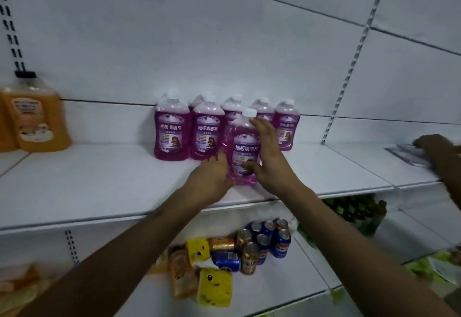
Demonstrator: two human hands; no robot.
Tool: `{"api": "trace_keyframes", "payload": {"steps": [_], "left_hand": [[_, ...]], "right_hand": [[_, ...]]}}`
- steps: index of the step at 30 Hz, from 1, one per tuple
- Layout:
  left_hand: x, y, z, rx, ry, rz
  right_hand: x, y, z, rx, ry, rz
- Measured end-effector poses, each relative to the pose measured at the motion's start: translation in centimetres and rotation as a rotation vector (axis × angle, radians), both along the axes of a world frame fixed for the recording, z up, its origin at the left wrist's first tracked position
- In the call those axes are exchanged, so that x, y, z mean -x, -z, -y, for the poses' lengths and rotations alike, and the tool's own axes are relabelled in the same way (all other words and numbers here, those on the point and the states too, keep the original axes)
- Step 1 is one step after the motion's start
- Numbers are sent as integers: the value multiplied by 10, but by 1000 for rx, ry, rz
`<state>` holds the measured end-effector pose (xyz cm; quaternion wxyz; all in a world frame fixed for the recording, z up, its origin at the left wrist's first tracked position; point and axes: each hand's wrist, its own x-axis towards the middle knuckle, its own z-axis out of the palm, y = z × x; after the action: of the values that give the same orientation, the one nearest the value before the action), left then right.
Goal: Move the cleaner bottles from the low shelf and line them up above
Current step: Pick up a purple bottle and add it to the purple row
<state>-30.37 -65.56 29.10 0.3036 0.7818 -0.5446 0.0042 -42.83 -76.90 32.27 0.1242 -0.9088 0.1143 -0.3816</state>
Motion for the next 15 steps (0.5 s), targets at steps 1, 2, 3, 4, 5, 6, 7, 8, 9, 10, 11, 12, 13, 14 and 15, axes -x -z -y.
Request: {"api": "trace_keyframes", "payload": {"steps": [1, 2, 3, 4, 5, 6, 7, 8, 9, 10, 11, 12, 13, 14, 15], "left_hand": [[-1, 0, 2, -27, -46, 38], [1, 0, 2, -53, -94, 54], [5, -2, 0, -71, -142, 65], [11, -3, -2, -80, -180, 73], [17, -3, -6, -65, -205, 79], [23, -3, -11, -37, -231, 80], [30, -2, -18, 4, -247, 82], [37, -1, -26, 38, -268, 74], [44, -1, -35, 66, -281, 57], [49, 0, -43, 90, -281, 39], [52, 2, -53, 110, -286, 30], [53, 3, -63, 131, -289, 26], [53, 4, -76, 158, -298, 29], [51, 6, -89, 189, -313, 35], [48, 6, -101, 225, -330, 39]], "right_hand": [[-6, 1, 13, -4, -13, 0], [-13, 3, 26, -16, -25, 8], [-19, 5, 37, -35, -43, 22], [-26, 6, 48, -53, -60, 35], [-31, 6, 58, -66, -68, 43], [-37, 5, 68, -72, -80, 46], [-42, 5, 76, -66, -97, 46], [-47, 5, 82, -55, -115, 53], [-52, 6, 88, -39, -115, 59], [-56, 6, 95, -7, -87, 49], [-61, 6, 102, 25, -53, 23], [-63, 4, 108, 66, -23, -4], [-65, 5, 113, 108, -16, -22], [-66, 6, 117, 144, -27, -18], [-65, 5, 124, 162, -38, 2]]}}
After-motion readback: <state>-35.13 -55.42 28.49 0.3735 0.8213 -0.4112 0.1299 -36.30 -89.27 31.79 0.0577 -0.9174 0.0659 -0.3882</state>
